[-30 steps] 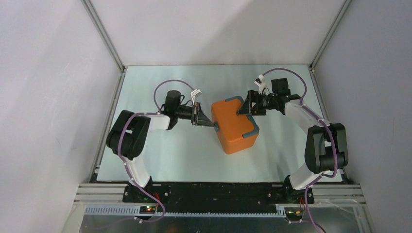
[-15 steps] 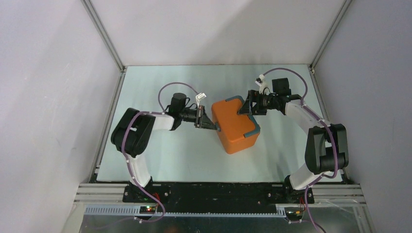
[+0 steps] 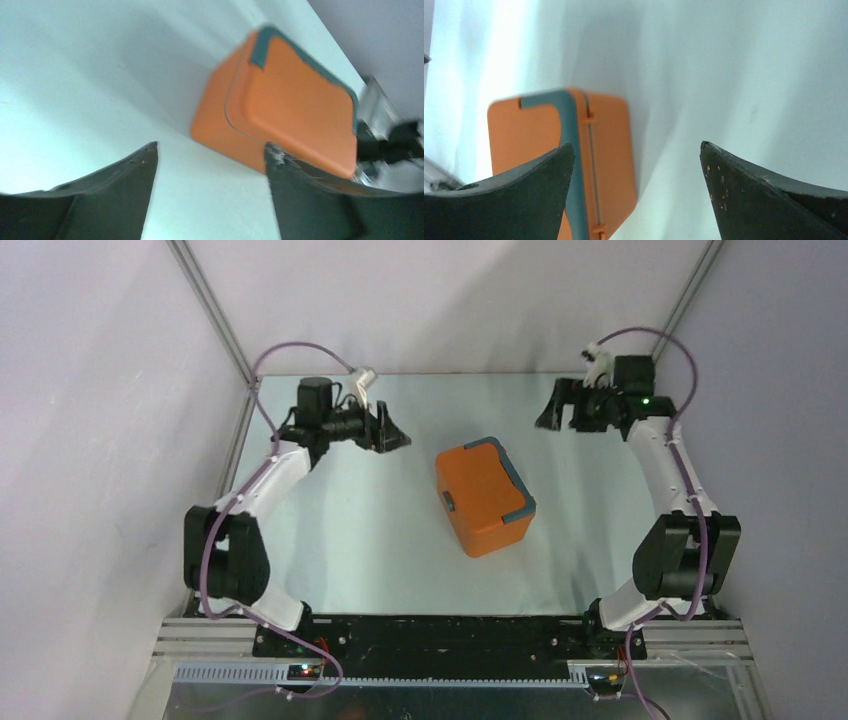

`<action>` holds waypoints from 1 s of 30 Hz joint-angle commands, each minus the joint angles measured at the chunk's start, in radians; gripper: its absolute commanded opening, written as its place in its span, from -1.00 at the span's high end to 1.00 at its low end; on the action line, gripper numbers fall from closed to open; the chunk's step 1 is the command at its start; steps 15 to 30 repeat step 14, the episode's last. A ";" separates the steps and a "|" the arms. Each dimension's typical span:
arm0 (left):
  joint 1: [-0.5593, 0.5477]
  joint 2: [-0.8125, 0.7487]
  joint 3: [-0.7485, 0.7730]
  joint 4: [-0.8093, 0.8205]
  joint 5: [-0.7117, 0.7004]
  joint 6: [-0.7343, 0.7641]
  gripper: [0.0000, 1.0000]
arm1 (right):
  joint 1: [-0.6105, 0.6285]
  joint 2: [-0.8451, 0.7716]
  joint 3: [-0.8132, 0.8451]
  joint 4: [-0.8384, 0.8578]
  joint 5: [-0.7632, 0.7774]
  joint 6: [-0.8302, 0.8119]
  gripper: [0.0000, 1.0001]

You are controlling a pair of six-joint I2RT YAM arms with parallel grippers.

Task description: Organize the medicine kit

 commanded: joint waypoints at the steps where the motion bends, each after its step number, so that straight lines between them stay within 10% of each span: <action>1: 0.012 -0.097 0.141 -0.136 -0.287 0.176 -0.93 | -0.050 -0.018 0.196 -0.089 0.102 -0.029 -0.99; 9: 0.036 -0.146 0.237 -0.136 -0.678 0.191 -0.99 | -0.026 -0.105 0.161 0.006 0.496 0.118 -0.99; 30: 0.060 -0.196 0.175 -0.137 -0.679 0.199 -0.99 | -0.009 -0.191 0.078 0.040 0.490 0.116 -0.99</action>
